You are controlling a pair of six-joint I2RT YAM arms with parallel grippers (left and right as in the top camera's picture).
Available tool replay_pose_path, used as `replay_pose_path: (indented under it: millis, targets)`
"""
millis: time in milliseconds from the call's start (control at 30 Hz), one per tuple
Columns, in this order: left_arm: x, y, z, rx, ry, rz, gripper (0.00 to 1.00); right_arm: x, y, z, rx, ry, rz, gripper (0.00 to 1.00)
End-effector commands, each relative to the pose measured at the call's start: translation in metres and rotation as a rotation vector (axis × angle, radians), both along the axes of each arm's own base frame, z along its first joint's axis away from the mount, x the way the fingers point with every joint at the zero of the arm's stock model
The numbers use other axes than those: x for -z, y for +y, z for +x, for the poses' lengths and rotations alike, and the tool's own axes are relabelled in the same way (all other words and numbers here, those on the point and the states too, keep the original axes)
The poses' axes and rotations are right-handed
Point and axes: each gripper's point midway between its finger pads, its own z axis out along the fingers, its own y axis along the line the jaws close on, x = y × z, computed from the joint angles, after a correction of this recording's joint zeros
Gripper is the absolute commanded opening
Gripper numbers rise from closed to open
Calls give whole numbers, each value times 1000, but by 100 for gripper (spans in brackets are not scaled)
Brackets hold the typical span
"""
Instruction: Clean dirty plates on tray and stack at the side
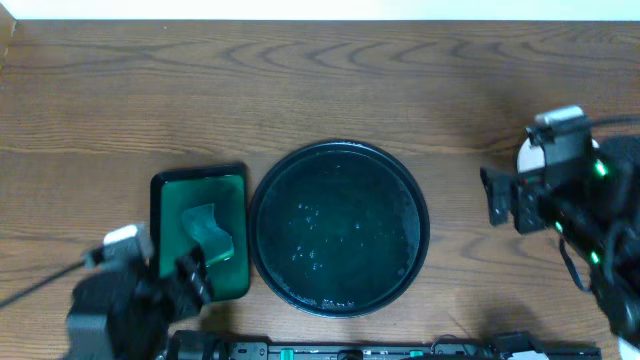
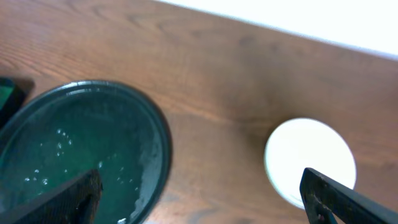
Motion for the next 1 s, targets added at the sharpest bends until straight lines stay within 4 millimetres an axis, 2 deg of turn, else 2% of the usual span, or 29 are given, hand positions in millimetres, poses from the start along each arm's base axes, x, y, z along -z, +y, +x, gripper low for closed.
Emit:
replay_pose_path:
  millis: [0, 100, 200, 233, 300, 467, 667, 967]
  targets:
    - [-21, 12, -24, -15, -68, 74, 82, -24, -2, -25, -62, -120, -64, 99]
    - [-27, 17, -48, -30, -53, 88, 82, -37, -7, -53, -59, -192, -55, 99]
    - [-31, 23, -67, -52, -31, 109, 82, -41, -12, -84, -65, -239, -60, 99]
    - [-32, 25, -76, -58, -24, 114, 82, -40, -15, -100, -64, -254, -59, 99]
    - [-36, 25, -84, -80, -30, 88, 82, -36, -18, -121, -63, -263, -58, 99]
    - [-42, 28, -101, -124, -64, 54, 82, -19, -26, -164, -59, -262, -54, 99]
    - [-38, 29, -114, -123, -81, 49, 82, -10, -31, -189, -55, -288, -53, 99]
    - [-38, 26, -113, -113, -78, 41, 83, -7, -31, -193, -56, -283, -53, 99]
